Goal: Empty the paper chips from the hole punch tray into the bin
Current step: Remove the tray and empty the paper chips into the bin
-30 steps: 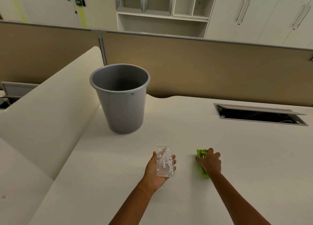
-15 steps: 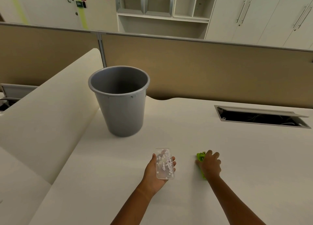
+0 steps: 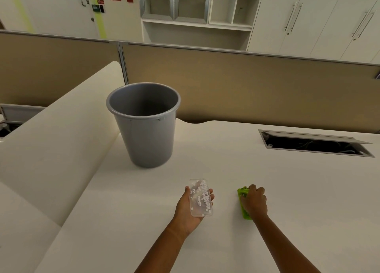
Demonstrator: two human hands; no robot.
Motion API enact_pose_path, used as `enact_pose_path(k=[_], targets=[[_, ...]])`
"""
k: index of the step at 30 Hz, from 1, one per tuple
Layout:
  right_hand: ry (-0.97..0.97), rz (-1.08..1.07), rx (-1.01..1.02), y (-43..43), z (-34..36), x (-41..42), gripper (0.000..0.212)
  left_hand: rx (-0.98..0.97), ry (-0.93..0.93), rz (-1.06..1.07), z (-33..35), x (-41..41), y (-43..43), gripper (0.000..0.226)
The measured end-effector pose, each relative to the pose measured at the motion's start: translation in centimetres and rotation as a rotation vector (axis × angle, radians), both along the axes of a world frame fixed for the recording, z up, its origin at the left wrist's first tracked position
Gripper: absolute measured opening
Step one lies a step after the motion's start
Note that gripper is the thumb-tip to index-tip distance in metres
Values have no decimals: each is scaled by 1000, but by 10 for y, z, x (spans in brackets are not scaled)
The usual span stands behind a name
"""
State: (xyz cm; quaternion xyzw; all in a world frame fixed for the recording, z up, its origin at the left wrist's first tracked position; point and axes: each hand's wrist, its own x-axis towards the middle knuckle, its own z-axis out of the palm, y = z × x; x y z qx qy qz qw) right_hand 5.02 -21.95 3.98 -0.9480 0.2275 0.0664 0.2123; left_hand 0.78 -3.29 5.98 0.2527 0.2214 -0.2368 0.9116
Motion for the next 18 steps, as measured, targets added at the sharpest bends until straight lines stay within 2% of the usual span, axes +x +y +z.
enact_pose_path(k=[2,4,6,8,10,12,15,18], targets=[[-9,16,-67,0,5,-1,42,4,-15,9,2,-1,0,50],[-123,60,-59,4,11,-2,42,31,-29,23,4,-1,0,49],[-308,113,82,12,17,-4,39,62,-39,33,6,0,0,52],[-427,86,321,24,27,-8,30,96,-56,43,7,2,-2,55],[-368,-8,677,38,37,-14,23,123,-71,66,7,4,-3,55],[-211,-82,1041,51,45,-22,20,157,-95,80,10,6,-4,55],[22,-116,1426,63,54,-34,28,188,-146,97,16,8,-6,56],[156,-222,1749,69,59,-40,32,243,-160,142,22,9,-7,54]])
